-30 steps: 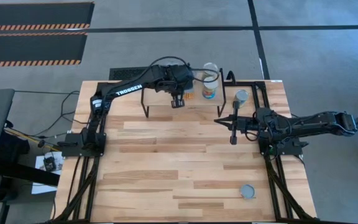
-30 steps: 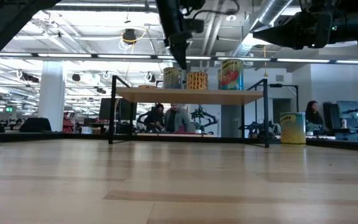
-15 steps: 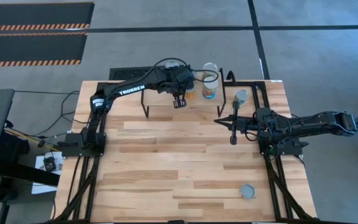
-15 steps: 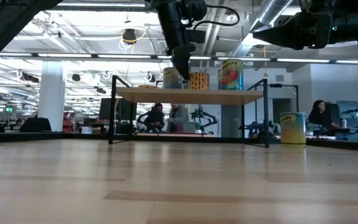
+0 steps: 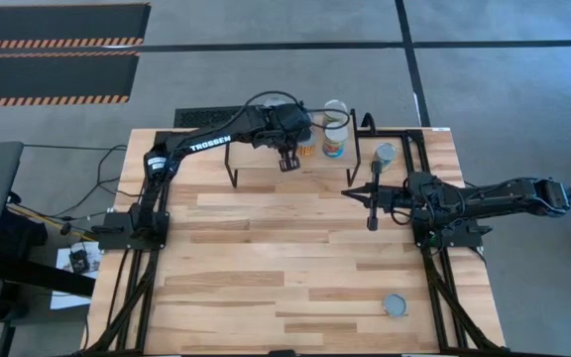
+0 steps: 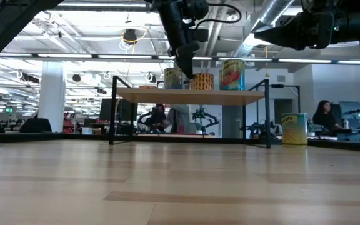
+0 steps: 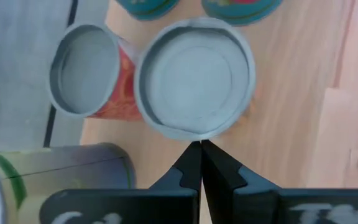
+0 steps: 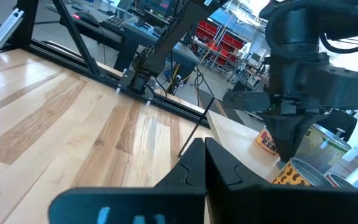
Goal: Pick and place cans onto a shelf
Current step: Put the yellow can on the shelf aligned with the orange can, then put the canned salmon on the shelf aligned with the canned pineapple
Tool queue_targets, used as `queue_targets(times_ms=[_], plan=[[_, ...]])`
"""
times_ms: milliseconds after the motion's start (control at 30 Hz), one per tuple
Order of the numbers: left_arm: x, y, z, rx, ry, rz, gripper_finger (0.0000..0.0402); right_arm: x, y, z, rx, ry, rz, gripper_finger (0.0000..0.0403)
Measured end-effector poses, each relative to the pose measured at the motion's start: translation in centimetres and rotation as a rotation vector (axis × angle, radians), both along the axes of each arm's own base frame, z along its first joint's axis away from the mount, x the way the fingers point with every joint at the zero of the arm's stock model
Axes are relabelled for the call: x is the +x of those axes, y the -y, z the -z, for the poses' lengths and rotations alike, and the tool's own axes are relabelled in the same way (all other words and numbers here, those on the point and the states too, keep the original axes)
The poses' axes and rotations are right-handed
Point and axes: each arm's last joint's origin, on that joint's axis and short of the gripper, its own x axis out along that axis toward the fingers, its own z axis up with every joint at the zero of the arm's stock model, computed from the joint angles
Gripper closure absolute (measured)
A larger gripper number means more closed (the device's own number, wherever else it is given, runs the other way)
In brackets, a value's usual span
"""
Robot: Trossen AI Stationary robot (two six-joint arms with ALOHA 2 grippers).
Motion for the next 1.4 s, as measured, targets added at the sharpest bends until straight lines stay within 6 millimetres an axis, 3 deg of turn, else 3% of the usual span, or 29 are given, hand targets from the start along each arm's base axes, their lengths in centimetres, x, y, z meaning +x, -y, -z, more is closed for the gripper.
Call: queue_targets(times_ms=[267,367,633,933,1100,1400], plan=[[-1.9,1.3,-2.1,-0.070,0.021,-0.030,0.0401,0.0,0.0,0.0,0.003,0.000,0.000,0.0393],[-2.3,2.2,-2.1,-0.077,0.052,-0.018,0.0401,0.0,0.0,0.0,0.003,0.000,0.000,0.0393],[-5.5,5.3,0.3,-0.065,0.295,0.016,0.0401,0.0,0.0,-0.1,0.023,0.009,-0.001,0.0393],[-12.1,10.9,3.0,0.010,0.728,0.174,0.0401,0.3,-0.7,-0.9,0.122,-0.015,0.003,0.0393],[-16.1,13.4,5.3,-0.038,0.892,0.259,0.0401,1.0,-3.2,-1.7,0.243,-0.164,0.035,0.0398],[-20.9,15.1,8.4,-0.111,1.078,0.340,0.0401,1.9,-11.4,-1.6,0.504,-0.546,0.102,0.0398]])
